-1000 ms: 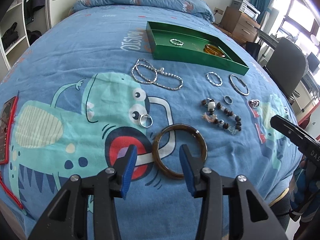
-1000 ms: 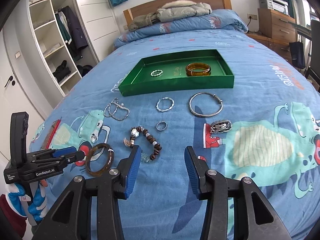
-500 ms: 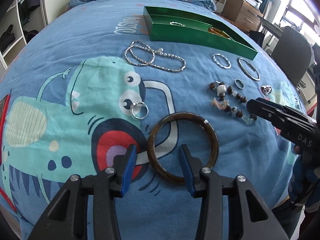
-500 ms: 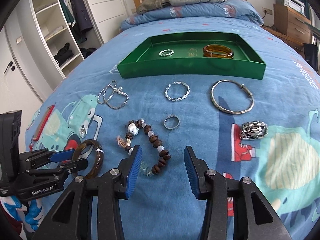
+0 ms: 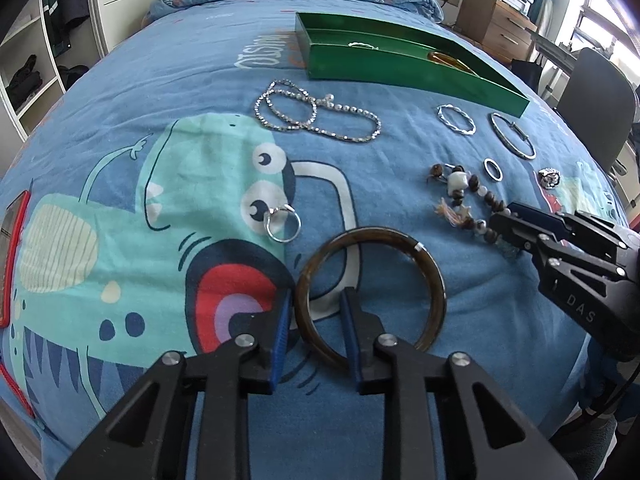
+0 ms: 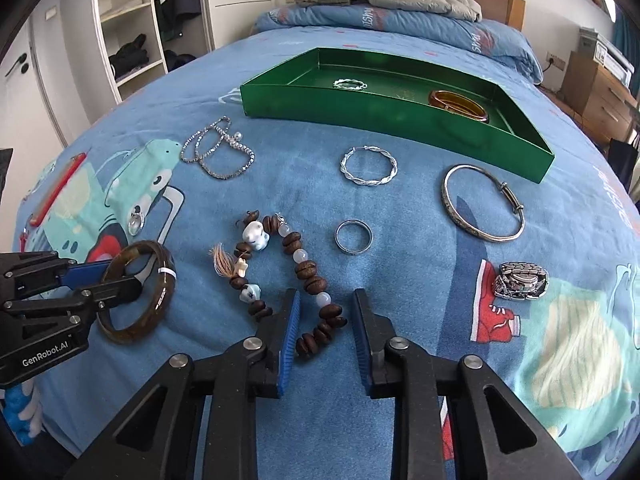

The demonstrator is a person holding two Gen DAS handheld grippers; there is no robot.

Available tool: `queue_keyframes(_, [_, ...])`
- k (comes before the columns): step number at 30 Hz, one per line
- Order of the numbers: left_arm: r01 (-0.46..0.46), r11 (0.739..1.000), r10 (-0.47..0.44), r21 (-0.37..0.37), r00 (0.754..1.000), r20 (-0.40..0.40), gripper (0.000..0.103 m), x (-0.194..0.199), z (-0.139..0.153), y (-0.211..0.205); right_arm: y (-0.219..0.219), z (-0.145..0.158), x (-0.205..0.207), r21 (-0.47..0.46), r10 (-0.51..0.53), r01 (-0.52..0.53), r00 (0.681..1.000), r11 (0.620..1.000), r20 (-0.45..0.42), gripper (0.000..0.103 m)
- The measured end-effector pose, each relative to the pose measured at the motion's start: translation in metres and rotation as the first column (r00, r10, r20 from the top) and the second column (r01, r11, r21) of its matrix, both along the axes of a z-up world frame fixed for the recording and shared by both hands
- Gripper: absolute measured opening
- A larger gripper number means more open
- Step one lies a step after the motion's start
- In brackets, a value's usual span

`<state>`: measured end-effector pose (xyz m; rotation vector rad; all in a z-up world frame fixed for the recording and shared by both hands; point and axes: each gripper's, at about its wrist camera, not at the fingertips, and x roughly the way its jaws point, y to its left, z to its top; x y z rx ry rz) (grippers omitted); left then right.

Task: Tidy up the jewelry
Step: 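Grasp the dark brown bangle with the left tool while the right tool grasps the bead bracelet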

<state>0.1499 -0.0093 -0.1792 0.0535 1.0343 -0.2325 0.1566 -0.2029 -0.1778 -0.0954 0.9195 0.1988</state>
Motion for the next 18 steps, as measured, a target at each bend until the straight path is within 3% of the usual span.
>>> queue_keyframes(4, [-0.003,1.0,0.002,0.02,1.0,0.016,0.021,-0.002,0.0,-0.003,-0.005,0.001,-0.007,0.018,-0.023,0.024,1.0,1.0,-0.009,0.012])
queue_keyframes(10, [-0.002,0.999,0.001,0.044,1.0,0.025,0.01,-0.005,0.003,-0.009,-0.024,0.004,-0.029,0.135,-0.085,0.091,0.995,0.987,-0.046,0.011])
queue_keyframes(18, [-0.021,0.997,0.017,0.073,0.999,0.049,0.009,-0.01,0.011,-0.013,-0.047,0.021,-0.068,0.214,-0.149,0.153,0.988,0.965,-0.032,0.01])
